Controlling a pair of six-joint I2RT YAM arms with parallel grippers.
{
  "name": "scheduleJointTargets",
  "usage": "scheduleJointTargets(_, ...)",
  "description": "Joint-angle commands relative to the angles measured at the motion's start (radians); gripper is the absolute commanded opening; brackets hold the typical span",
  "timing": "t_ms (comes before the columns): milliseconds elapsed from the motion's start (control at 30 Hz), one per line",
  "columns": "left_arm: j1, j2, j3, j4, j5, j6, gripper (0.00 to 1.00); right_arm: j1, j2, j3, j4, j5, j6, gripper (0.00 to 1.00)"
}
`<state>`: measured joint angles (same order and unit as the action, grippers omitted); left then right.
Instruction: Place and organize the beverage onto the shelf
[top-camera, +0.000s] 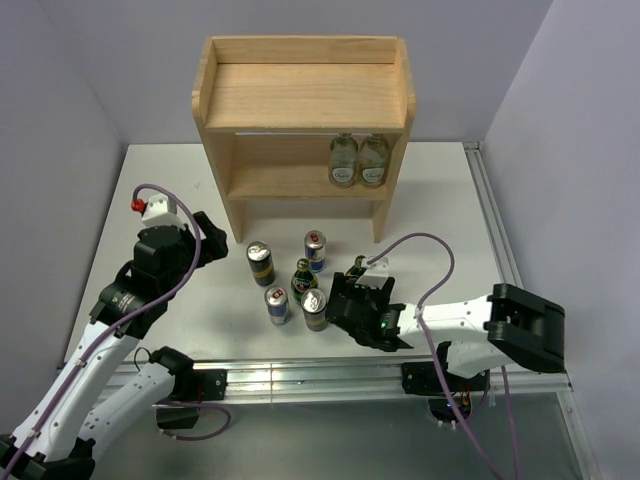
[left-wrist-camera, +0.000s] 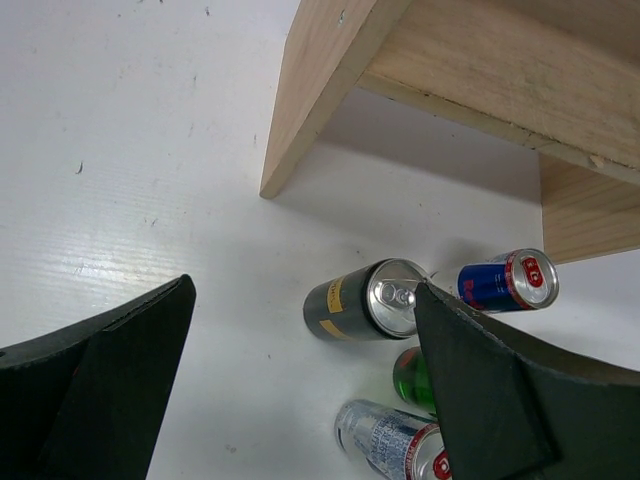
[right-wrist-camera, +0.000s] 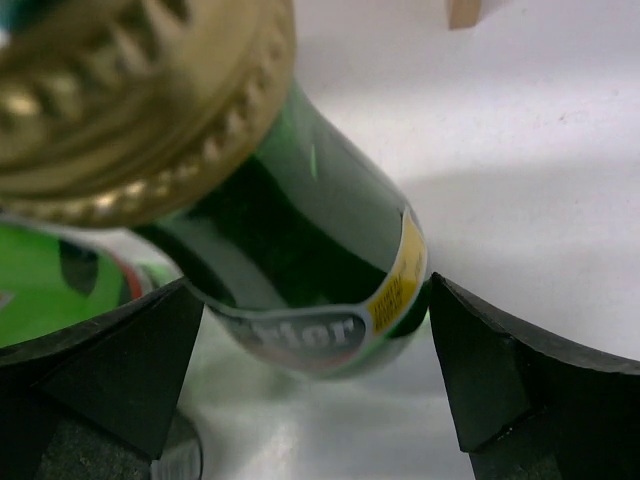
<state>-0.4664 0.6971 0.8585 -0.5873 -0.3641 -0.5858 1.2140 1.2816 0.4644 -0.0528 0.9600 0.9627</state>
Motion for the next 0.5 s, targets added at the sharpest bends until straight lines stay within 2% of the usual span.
scheduleJointTargets(0,-0.003,0.005,0.005,0.038,0.011,0.032,0.98,-0.020,0.071,-0.003,0.162,0.177,-0.005,1.00)
scheduleJointTargets(167,-0.003,0.010,0.005,0.044,0.025,0.040,0.98,-0.044,0.163,-0.021,0.241,0.244,0.011,0.97)
scheduleJointTargets(300,-0.002,0.013,0.004,0.047,0.034,0.043,0.98,-0.057,0.231,-0.021,0.232,0.307,0.071,0.93)
scheduleJointTargets(400,-0.003,0.013,0.002,0.049,0.045,0.044,0.98,-0.062,0.274,-0.024,0.241,0.351,0.105,0.84)
scheduleJointTargets(467,-0.003,0.016,0.002,0.049,0.047,0.044,0.98,-0.062,0.283,-0.032,0.327,0.347,0.047,0.78)
